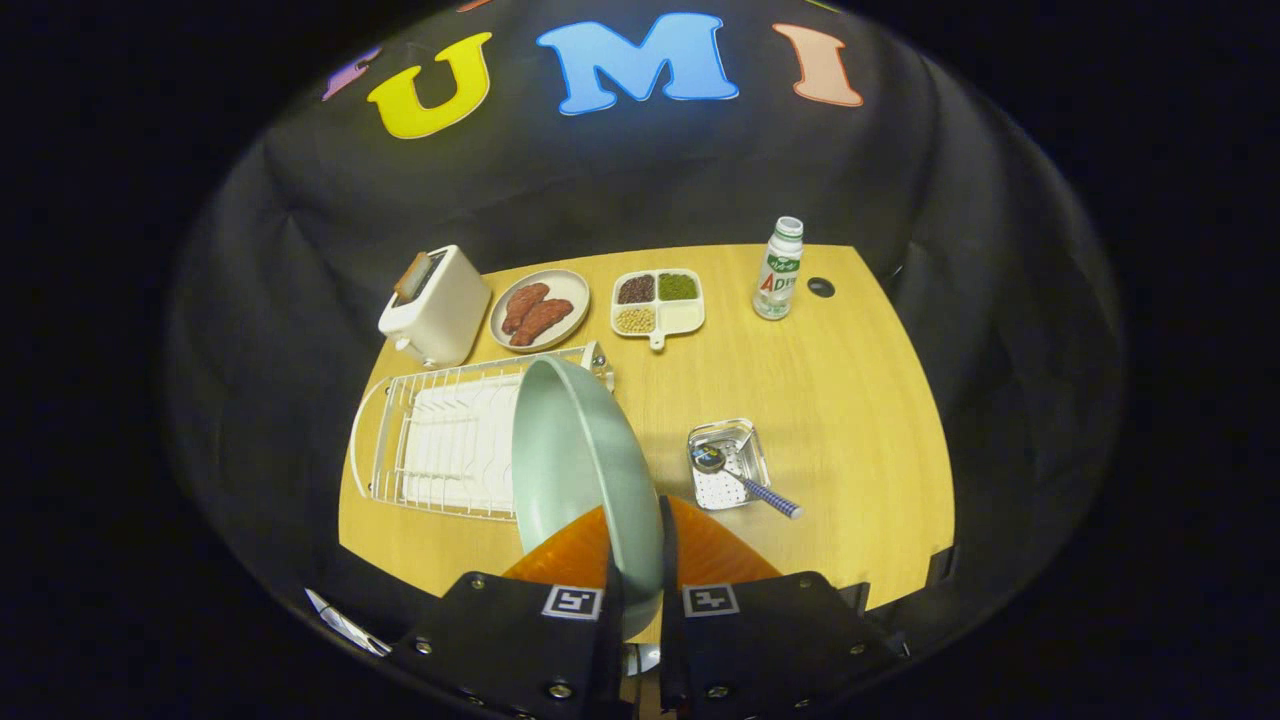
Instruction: Take the plate from the dish rack, then take the spoon from the basket and place it into the plate.
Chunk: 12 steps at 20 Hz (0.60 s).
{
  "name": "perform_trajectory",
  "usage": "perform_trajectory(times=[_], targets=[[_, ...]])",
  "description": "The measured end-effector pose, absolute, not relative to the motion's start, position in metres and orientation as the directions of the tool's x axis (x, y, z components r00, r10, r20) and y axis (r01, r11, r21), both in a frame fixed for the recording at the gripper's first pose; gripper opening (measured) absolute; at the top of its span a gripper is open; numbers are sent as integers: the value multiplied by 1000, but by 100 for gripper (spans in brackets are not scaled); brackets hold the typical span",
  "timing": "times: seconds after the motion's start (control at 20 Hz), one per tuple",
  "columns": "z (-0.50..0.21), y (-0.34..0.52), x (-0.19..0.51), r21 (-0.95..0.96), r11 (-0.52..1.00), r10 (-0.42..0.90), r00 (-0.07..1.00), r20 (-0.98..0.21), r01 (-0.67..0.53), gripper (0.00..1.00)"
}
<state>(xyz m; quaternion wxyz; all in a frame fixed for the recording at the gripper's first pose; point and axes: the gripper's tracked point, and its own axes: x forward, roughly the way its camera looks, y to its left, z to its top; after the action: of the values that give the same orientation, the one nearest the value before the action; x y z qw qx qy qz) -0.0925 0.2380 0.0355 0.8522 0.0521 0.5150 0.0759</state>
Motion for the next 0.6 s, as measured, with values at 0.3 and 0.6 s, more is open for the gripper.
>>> perform_trajectory(times=[0.3, 0.6], targets=[[-2, 236, -145, 283, 946, 322, 389, -863, -156, 15], [-42, 231, -179, 380, 914, 407, 343, -847, -145, 15]])
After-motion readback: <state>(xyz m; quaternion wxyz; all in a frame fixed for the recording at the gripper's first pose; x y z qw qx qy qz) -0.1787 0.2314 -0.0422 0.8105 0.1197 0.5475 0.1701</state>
